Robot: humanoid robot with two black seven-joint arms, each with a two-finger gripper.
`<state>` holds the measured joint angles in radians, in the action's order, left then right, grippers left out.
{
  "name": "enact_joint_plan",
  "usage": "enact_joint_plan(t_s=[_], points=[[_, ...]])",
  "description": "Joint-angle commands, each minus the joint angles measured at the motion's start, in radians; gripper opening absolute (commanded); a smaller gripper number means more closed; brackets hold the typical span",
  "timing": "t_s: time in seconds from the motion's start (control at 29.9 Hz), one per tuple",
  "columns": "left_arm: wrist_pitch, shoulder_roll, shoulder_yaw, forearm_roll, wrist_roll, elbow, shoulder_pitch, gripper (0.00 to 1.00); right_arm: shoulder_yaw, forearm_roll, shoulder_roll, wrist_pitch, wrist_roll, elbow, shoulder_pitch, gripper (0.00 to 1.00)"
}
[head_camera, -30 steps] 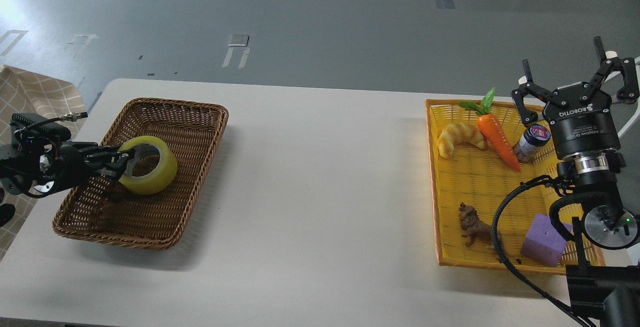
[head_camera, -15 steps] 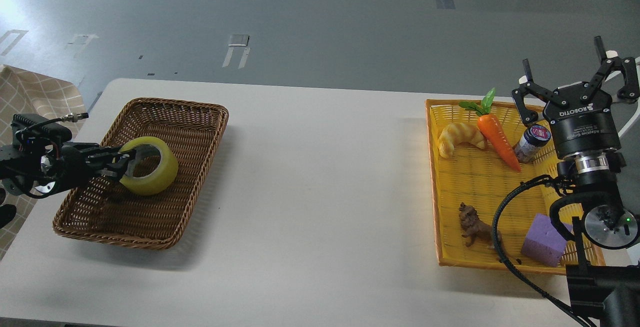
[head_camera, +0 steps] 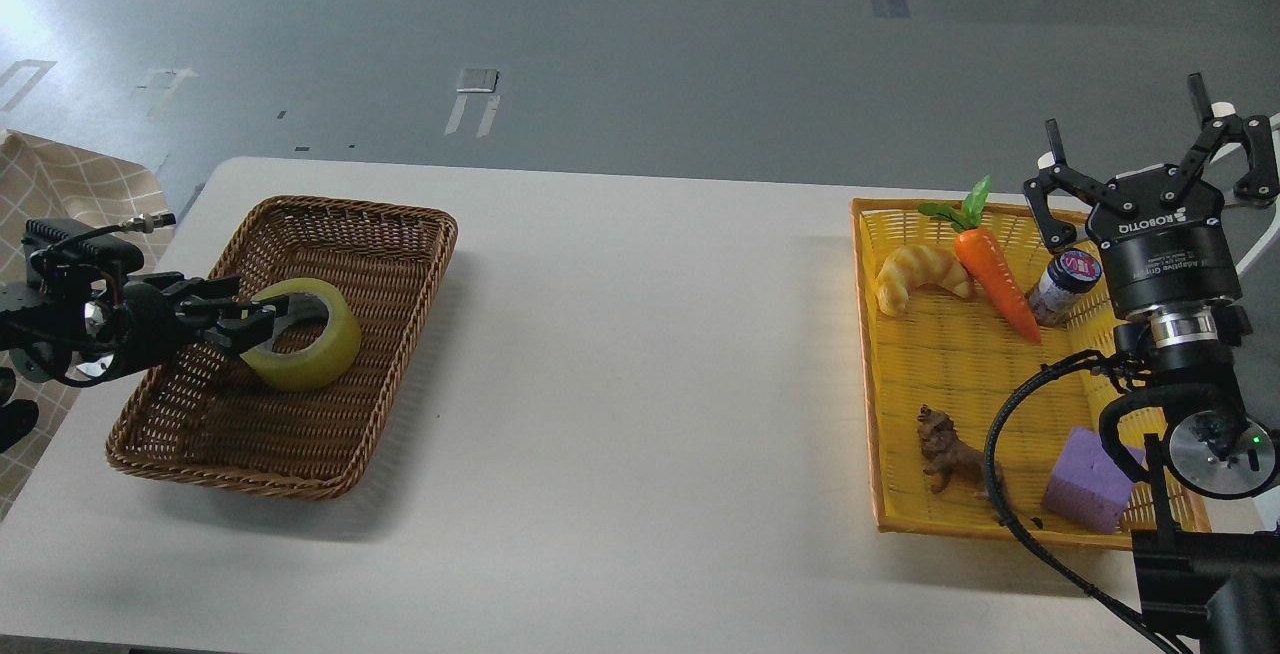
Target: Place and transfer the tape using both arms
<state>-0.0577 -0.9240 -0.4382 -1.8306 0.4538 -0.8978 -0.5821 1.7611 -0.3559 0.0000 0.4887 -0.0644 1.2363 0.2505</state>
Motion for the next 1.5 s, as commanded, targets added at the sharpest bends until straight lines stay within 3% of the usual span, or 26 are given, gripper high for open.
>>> enact_joint_plan(t_s=[0.0,0.23,0.43,0.6,0.97,1.17,1.47], points=[[-0.010,-0.004,-0.001,0.088,0.000,-0.007,-0.054,0.83,0.000,0.000,0.000,0.000,0.000,0.000,0.000,1.00],[-0.100,-0.026,-0.014,0.331,0.002,-0.070,-0.246,0.89,0.000,0.000,0.000,0.000,0.000,0.003,0.004,1.00],[-0.293,-0.006,-0.016,0.880,-0.009,-0.112,-0.467,0.91,0.003,0.000,0.000,0.000,0.000,0.008,0.007,1.00],[-0.372,0.057,-0.022,1.194,-0.009,-0.112,-0.518,0.96,0.003,0.000,0.000,0.000,0.000,0.006,0.016,1.00],[-0.431,0.195,-0.125,1.533,0.000,-0.112,-0.484,0.98,-0.005,-0.003,0.000,0.000,-0.008,-0.001,0.047,1.00],[-0.431,0.260,-0.151,1.614,0.003,-0.116,-0.397,0.98,-0.009,-0.005,-0.005,0.000,-0.009,-0.005,0.076,1.00],[-0.431,0.419,-0.353,1.614,0.022,-0.164,-0.208,0.98,-0.020,-0.008,-0.029,0.000,-0.012,-0.035,0.130,1.00]])
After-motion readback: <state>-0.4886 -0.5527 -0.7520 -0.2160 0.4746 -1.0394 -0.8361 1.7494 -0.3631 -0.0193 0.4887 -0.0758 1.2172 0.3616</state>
